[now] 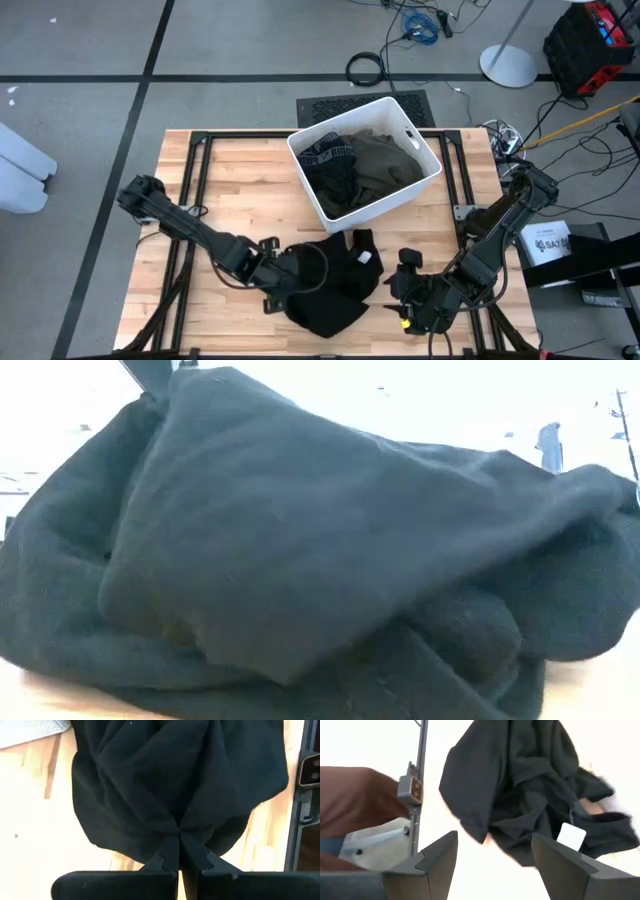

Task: Sort clothes
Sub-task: Put the black shirt into the white bin

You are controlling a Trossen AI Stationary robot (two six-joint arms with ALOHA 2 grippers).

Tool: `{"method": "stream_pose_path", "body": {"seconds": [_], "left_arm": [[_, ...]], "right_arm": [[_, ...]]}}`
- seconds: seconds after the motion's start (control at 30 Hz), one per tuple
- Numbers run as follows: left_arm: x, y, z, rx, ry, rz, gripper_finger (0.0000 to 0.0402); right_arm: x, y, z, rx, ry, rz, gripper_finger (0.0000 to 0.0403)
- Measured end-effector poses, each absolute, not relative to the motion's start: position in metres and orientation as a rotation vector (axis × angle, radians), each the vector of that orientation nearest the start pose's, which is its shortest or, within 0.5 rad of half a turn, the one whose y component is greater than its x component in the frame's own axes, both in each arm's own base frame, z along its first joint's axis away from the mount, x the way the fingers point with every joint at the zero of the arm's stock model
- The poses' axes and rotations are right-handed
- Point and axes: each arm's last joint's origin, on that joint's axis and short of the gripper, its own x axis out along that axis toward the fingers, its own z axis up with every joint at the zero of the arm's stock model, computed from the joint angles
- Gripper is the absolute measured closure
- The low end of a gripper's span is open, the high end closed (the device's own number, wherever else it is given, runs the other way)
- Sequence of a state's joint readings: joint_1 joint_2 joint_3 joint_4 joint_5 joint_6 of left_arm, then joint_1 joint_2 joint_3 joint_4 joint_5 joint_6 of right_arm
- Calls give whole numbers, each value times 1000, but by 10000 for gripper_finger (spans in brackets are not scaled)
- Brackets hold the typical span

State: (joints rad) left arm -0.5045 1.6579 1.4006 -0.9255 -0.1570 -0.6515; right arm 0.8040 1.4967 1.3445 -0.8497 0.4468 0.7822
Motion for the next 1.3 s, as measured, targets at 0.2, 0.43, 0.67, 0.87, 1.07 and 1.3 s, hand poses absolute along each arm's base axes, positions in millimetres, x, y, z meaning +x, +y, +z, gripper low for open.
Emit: {"method": "stream_pose_path", "body": {"seconds": [0.2, 0.43, 0.67, 0.87, 1.07, 1.3], "left_arm": [[316, -162, 258, -206, 1061, 93, 396], [352, -170, 228, -44, 962, -63, 305], [371, -186, 228, 134, 793, -200, 204], [376, -201, 262, 227, 650, -272, 181], [378, -208, 291, 314, 575, -254, 181], [381, -188, 287, 324, 661, -139, 181]], "right_arm": [[220, 208, 310, 124, 843, -30, 161], [220, 208, 310, 129, 843, -27, 161], [220, 207, 310, 123, 849, -24, 161], [220, 207, 310, 122, 849, -24, 161], [220, 207, 310, 122, 850, -24, 161], [220, 208, 310, 123, 849, -23, 161]]}}
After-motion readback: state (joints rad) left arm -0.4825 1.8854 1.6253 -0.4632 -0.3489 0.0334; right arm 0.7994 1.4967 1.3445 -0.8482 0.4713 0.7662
